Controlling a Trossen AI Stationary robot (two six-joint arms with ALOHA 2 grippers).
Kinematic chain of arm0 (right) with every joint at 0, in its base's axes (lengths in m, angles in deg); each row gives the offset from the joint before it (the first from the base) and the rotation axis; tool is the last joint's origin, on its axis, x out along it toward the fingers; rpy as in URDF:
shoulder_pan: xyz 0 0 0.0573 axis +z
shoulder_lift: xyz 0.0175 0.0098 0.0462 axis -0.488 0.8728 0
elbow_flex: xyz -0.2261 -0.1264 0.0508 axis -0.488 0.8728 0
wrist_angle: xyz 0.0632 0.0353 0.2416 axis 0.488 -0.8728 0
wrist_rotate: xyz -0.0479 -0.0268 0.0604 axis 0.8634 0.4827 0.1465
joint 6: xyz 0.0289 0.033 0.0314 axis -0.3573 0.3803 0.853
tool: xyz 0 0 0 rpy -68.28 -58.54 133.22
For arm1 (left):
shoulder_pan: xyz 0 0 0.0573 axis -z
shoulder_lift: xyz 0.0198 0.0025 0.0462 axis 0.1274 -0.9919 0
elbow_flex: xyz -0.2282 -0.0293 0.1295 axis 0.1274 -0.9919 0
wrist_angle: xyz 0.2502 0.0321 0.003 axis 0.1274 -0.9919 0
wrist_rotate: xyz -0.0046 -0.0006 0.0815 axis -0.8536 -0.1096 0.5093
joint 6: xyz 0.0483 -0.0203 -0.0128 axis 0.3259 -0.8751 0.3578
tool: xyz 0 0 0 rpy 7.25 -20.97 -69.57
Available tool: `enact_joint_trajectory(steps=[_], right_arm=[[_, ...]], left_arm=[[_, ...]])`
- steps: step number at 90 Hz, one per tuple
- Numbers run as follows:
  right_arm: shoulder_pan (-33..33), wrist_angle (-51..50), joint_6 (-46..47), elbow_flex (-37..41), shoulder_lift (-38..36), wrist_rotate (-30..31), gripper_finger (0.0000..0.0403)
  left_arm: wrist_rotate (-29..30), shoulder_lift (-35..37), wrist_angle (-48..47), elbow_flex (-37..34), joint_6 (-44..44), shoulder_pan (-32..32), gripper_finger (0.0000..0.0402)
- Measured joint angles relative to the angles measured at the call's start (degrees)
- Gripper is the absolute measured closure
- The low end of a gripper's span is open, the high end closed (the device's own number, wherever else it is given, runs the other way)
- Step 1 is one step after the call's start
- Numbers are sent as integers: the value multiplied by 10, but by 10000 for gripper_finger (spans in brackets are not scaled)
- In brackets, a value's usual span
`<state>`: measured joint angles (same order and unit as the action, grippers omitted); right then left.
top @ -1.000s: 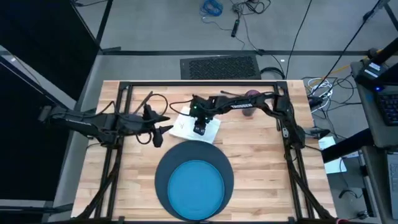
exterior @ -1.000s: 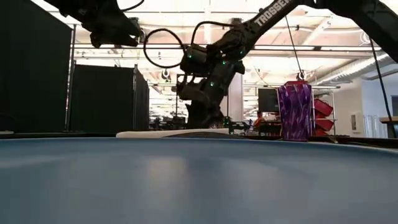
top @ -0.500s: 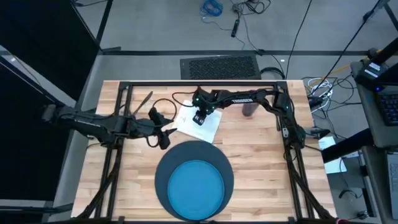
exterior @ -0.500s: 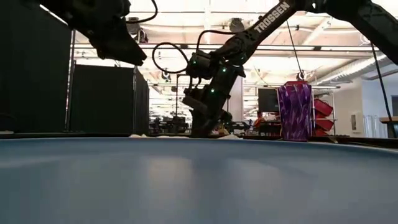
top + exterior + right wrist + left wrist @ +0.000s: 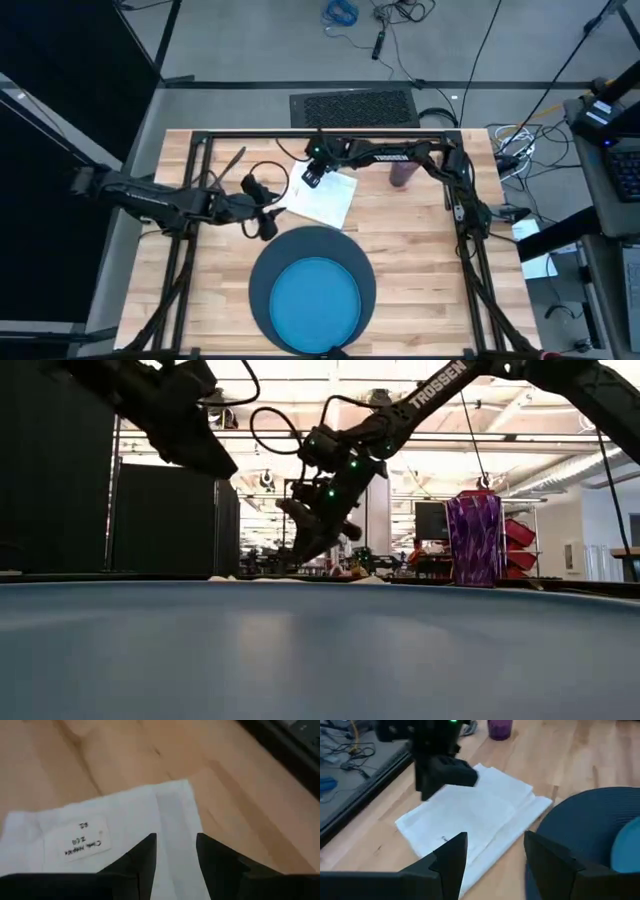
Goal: Set table place
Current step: Fold the white napkin
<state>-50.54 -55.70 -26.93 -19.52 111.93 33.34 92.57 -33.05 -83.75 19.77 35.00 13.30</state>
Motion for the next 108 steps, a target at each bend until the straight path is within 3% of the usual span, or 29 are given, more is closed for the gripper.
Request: enact_joint_trajectory(steps=[9, 36, 108], right_arm=[[1, 7, 3, 0, 0, -3, 277], [-14, -132, -42, 1, 6, -2, 277], [-11, -156, -42, 0, 6, -28, 277]], left_arm=[[1, -3, -1, 0, -15, 0, 219], [31, -1, 1, 0, 6, 0, 219], [34, -2, 0, 0, 4, 0, 219]])
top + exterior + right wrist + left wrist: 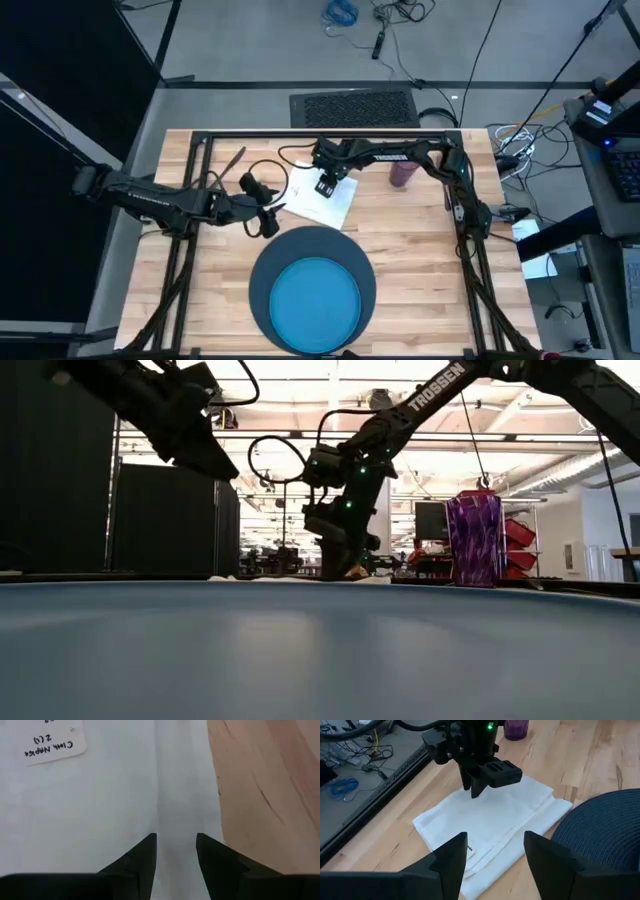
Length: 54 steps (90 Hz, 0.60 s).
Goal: Set table place
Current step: Fold the white napkin
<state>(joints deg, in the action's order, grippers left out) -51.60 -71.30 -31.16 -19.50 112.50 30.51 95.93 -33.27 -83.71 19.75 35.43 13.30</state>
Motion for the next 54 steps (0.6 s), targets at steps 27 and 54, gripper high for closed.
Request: enact_joint_trajectory(steps=[27, 54], right_arm=[[1, 32, -5, 0, -3, -15, 277], [11, 4, 1, 0, -3, -34, 277]], left_arm=[[0, 0, -2, 0, 0, 0, 219], [2, 0, -2, 0, 0, 0, 219]])
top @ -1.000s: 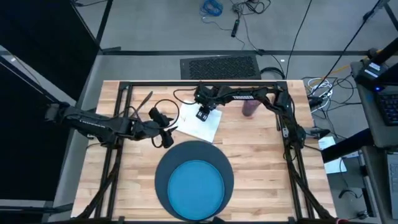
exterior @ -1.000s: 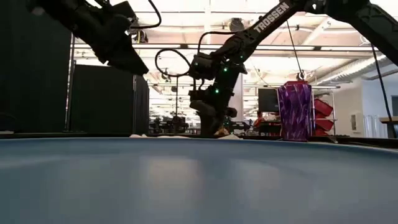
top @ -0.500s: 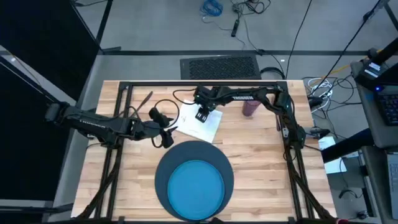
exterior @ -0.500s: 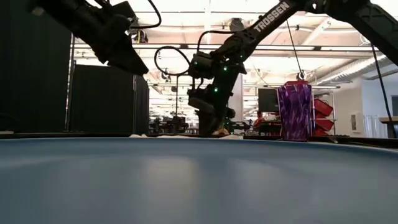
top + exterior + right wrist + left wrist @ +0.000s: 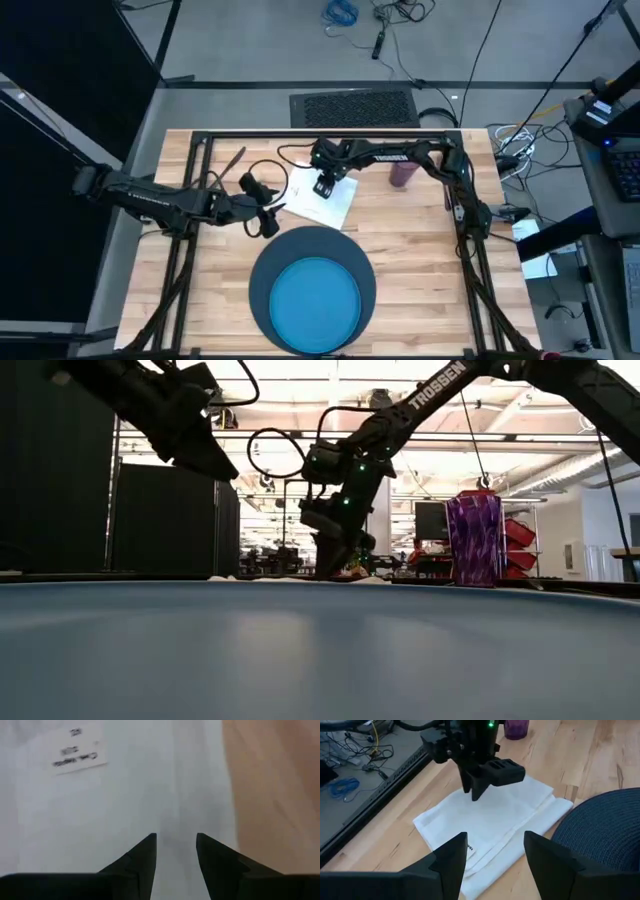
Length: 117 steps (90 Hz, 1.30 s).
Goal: Set table place
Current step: Fold the white napkin
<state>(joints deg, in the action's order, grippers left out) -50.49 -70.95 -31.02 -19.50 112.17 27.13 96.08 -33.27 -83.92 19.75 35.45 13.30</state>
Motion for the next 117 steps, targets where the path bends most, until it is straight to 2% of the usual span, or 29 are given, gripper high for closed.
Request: enact_joint_trajectory(steps=[24, 67, 117], right_arm=[[12, -4, -2, 0, 0, 0, 286], [11, 8, -2, 0, 1, 3, 382], [11, 10, -2, 0, 1, 3, 379]], left_arm=[[0, 0, 0, 0, 0, 0, 219], [1, 0, 0, 0, 1, 0, 219], [-28, 0, 7, 0, 11, 0, 219]])
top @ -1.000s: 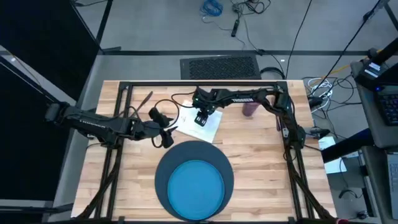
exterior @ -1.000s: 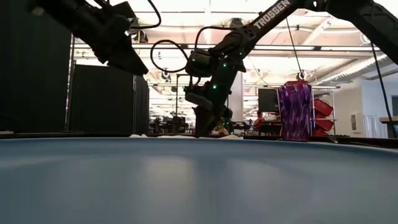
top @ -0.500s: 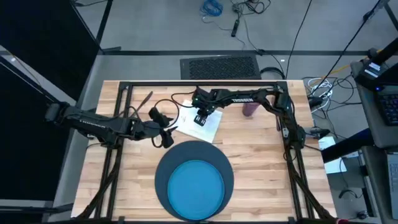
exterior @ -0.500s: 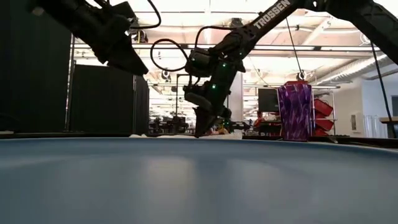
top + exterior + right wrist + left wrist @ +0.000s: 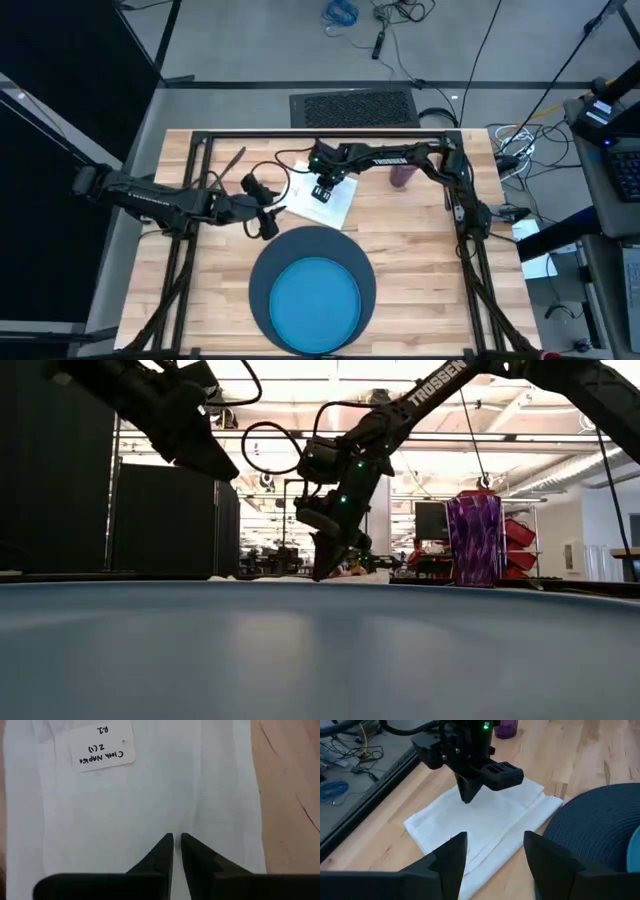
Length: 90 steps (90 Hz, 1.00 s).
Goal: Set table place
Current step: Fold the white napkin
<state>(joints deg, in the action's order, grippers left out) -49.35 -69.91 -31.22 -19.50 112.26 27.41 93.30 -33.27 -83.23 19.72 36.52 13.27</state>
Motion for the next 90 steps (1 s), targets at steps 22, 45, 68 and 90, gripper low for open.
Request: enact_joint_trajectory(steps=[22, 45, 68, 90], right_arm=[[0, 0, 0, 0, 0, 0, 379], [0, 1, -1, 0, 0, 4, 381], [-1, -9, 0, 0, 0, 31, 389], [0, -16, 0, 0, 2, 30, 390]], left_arm=[[-5, 0, 1, 0, 0, 0, 219], [-4, 0, 0, 0, -1, 0, 219], [7, 0, 0, 0, -2, 0, 219], [8, 0, 0, 0, -2, 0, 219]])
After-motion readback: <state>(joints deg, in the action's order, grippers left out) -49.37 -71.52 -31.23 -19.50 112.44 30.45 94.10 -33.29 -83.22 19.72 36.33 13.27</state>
